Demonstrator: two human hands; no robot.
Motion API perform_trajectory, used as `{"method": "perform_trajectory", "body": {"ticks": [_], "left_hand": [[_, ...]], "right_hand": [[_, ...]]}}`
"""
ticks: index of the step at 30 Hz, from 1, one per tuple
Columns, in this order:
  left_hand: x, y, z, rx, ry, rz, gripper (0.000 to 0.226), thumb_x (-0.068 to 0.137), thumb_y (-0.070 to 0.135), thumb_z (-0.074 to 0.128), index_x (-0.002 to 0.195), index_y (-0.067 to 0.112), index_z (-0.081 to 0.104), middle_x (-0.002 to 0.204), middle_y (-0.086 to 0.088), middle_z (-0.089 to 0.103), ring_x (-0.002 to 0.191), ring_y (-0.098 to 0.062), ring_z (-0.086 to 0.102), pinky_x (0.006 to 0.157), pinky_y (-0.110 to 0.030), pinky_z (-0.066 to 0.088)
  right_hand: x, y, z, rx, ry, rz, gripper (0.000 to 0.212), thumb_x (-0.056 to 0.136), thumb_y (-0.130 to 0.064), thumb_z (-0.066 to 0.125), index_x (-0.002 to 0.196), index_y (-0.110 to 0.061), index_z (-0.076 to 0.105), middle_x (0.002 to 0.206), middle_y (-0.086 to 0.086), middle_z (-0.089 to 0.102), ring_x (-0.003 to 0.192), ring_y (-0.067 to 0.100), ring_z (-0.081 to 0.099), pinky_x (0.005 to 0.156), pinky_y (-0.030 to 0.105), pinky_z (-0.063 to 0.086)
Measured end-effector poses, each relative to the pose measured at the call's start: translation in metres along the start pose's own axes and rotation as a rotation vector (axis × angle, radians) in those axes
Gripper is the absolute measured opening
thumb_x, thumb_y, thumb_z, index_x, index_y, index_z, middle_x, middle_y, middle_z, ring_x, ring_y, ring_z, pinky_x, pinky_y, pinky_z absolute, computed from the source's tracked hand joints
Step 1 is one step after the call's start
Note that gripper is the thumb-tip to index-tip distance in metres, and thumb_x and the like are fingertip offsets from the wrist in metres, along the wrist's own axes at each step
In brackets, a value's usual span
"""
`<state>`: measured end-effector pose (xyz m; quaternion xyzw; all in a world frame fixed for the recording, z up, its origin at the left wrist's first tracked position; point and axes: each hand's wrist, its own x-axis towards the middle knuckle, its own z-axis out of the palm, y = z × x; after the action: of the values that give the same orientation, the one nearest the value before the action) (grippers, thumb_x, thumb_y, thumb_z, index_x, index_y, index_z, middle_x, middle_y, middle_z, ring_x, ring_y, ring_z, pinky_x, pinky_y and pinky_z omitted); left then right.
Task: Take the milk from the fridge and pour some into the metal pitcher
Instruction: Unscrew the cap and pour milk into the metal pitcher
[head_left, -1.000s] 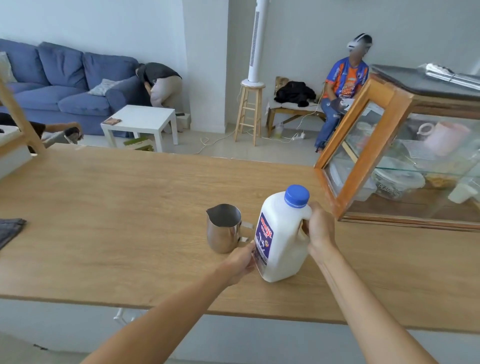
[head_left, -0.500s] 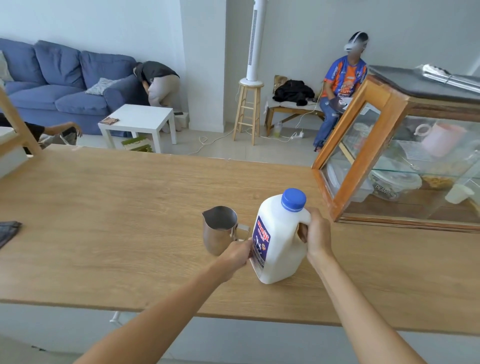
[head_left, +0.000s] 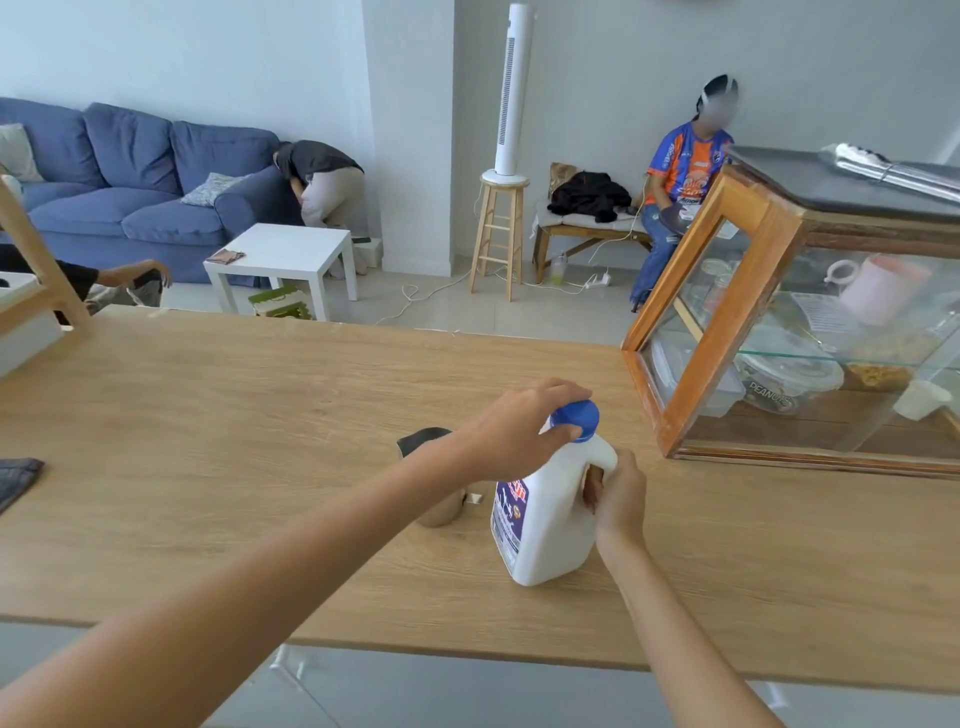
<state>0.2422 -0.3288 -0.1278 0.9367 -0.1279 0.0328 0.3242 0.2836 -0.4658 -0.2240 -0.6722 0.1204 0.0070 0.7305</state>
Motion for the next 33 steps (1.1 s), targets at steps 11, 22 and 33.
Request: {"method": "perform_trajectory", "body": {"ticks": [11, 22, 33], "left_hand": [[0.018, -0.006, 0.005, 0.698, 0.165, 0.366, 0.055, 0.091, 0.048, 0.034, 0.091, 0.002, 0.064, 0.088, -0.010, 0.060, 0.073, -0.023, 0.057, 0.072, -0.029, 0.049], [0.013, 0.005, -0.015, 0.191, -0.114, 0.151, 0.052, 0.093, 0.032, 0.058, 0.140, 0.013, 0.044, 0.141, 0.000, 0.046, 0.128, -0.017, 0.045, 0.107, -0.026, 0.034], [0.017, 0.009, -0.038, 0.291, -0.220, 0.143, 0.065, 0.085, 0.005, 0.065, 0.142, 0.025, 0.042, 0.146, 0.003, 0.038, 0.131, -0.016, 0.039, 0.102, -0.023, 0.029]], "right_hand": [[-0.012, 0.002, 0.006, 0.034, 0.102, 0.027, 0.029, 0.086, -0.016, 0.033, 0.057, -0.015, 0.033, 0.056, 0.001, 0.031, 0.056, 0.018, 0.027, 0.054, 0.033, 0.024], [-0.017, -0.003, 0.005, -0.008, 0.091, 0.015, 0.027, 0.087, -0.013, 0.032, 0.060, -0.015, 0.033, 0.058, 0.003, 0.030, 0.056, 0.018, 0.027, 0.053, 0.033, 0.023], [-0.018, -0.006, 0.004, -0.076, 0.100, -0.049, 0.026, 0.090, -0.008, 0.032, 0.065, -0.011, 0.039, 0.060, 0.005, 0.034, 0.055, 0.017, 0.028, 0.043, 0.023, 0.027]]}}
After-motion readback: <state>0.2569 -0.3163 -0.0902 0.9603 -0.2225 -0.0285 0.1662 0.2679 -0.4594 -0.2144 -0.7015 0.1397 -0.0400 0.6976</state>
